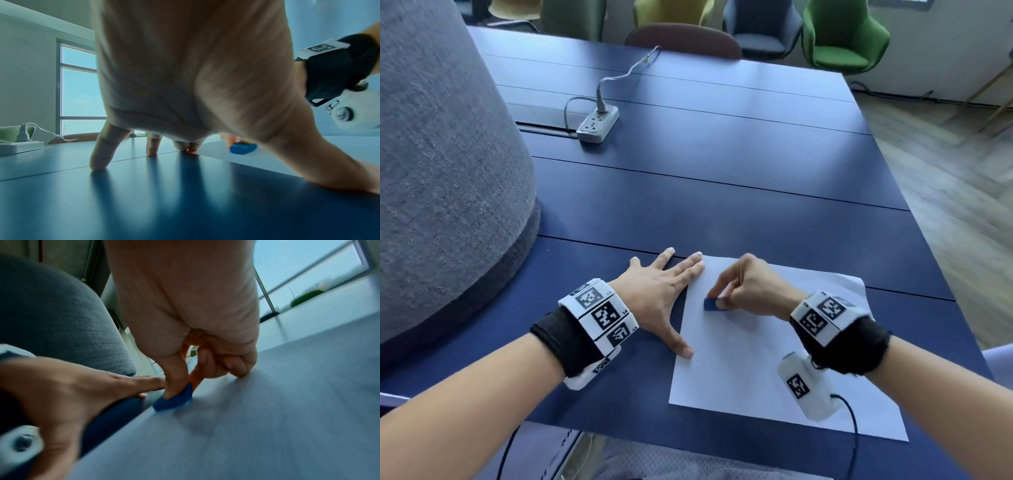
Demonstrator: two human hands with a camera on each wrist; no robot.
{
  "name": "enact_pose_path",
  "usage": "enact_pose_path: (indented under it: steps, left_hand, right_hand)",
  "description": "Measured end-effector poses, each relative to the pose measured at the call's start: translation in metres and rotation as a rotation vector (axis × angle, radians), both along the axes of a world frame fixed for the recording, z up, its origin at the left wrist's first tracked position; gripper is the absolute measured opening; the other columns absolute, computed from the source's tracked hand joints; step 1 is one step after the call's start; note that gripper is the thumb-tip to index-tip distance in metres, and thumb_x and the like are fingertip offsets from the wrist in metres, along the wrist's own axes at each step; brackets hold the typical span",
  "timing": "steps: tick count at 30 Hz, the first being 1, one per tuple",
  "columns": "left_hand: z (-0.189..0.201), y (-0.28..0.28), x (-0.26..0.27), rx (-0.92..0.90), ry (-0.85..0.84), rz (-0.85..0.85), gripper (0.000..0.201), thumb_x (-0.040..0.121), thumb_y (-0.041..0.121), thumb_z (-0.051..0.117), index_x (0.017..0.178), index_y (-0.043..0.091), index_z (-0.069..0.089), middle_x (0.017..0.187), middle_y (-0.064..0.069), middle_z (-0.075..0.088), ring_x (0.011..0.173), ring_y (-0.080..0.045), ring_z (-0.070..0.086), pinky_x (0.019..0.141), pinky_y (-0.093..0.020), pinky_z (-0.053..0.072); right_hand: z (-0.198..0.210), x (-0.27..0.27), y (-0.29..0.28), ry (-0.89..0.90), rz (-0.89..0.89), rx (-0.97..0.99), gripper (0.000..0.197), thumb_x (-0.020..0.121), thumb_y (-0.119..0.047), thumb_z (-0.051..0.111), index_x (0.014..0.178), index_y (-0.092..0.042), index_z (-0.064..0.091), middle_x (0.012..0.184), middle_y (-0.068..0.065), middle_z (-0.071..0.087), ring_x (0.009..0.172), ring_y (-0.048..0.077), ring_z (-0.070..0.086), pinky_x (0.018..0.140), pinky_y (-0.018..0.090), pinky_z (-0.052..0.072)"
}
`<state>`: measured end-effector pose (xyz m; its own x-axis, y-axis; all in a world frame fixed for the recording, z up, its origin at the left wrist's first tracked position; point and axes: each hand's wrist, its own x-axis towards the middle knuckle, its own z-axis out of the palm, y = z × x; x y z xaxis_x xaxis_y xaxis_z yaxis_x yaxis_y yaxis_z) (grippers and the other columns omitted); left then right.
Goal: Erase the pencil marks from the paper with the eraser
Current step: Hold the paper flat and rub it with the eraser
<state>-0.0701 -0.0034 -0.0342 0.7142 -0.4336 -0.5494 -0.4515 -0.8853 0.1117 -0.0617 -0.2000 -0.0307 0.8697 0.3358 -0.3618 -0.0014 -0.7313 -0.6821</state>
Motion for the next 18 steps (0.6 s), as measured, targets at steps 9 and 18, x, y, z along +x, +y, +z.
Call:
enact_pose_path:
  steps: [9,18]
  left_hand:
    - [-0.003,0.000,0.001,0.009,0.001,0.000,0.142,0.050,0.087,0.066,0.151,0.036,-0.020,0.153,0.028,-0.029,0.147,-0.019,-0.022,0.111,-0.066,0.014]
    - [-0.003,0.000,0.001,0.009,0.013,-0.001,0.140,0.050,0.086,0.067,0.151,0.038,-0.019,0.154,0.025,-0.028,0.147,-0.021,-0.022,0.111,-0.068,0.012]
  right_hand:
    - [-0.003,0.000,0.001,-0.027,-0.028,0.025,0.013,0.074,-0.009,0.072,0.080,-0.020,0.077,0.069,0.003,0.069,0.058,0.009,0.058,0.056,0.015,0.046]
    - [-0.003,-0.018,0.004,0.048,0.103,-0.001,0.016,0.075,-0.006,0.072,0.084,-0.018,0.078,0.066,0.001,0.066,0.055,0.007,0.054,0.055,0.017,0.045]
